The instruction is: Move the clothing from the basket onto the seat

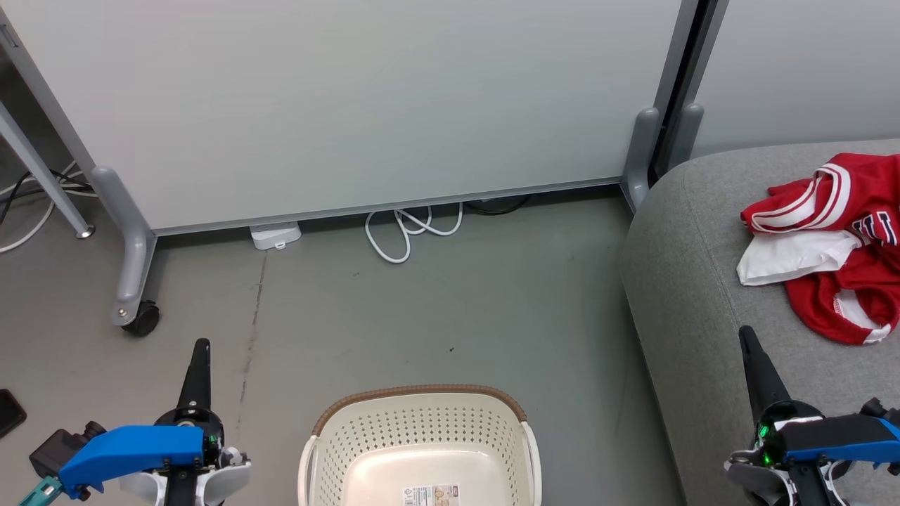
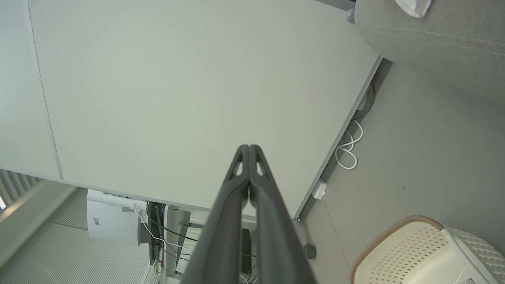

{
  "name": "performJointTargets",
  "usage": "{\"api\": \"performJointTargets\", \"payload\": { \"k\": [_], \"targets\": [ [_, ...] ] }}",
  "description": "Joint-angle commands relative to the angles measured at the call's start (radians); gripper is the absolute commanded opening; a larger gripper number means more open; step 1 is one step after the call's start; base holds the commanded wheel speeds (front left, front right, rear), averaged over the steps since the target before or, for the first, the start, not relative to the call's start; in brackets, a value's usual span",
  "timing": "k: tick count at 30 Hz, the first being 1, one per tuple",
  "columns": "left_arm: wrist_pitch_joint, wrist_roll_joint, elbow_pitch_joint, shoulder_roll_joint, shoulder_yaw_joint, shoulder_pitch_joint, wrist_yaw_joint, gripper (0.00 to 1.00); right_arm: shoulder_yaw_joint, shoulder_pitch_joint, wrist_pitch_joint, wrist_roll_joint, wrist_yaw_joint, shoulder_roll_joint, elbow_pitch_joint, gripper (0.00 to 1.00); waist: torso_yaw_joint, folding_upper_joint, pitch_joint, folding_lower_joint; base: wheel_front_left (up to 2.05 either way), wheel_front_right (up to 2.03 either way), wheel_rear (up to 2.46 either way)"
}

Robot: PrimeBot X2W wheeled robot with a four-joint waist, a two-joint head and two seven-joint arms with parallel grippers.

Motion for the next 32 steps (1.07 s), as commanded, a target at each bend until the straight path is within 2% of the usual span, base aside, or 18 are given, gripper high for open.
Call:
{"api": "performJointTargets", "payload": {
  "k": [1, 32],
  "targets": [
    [0.008, -0.022, -0.01, 0.002, 0.006, -0.02, -0.008, 0.0, -0.003, -0.014, 0.007, 0.026, 0.001, 0.0, -0.002, 0.0, 0.0, 0.0, 0.0, 0.0, 0.0, 0.0, 0.0],
    [0.064, -0.24, -0.017, 0.002, 0.034, -0.027, -0.02, 0.0, -0.019, -0.027, 0.064, 0.256, 0.001, 0.001, 0.005, 0.0, -0.009, 0.0, -0.006, 0.0, 0.0, 0.0, 0.0]
  ]
}}
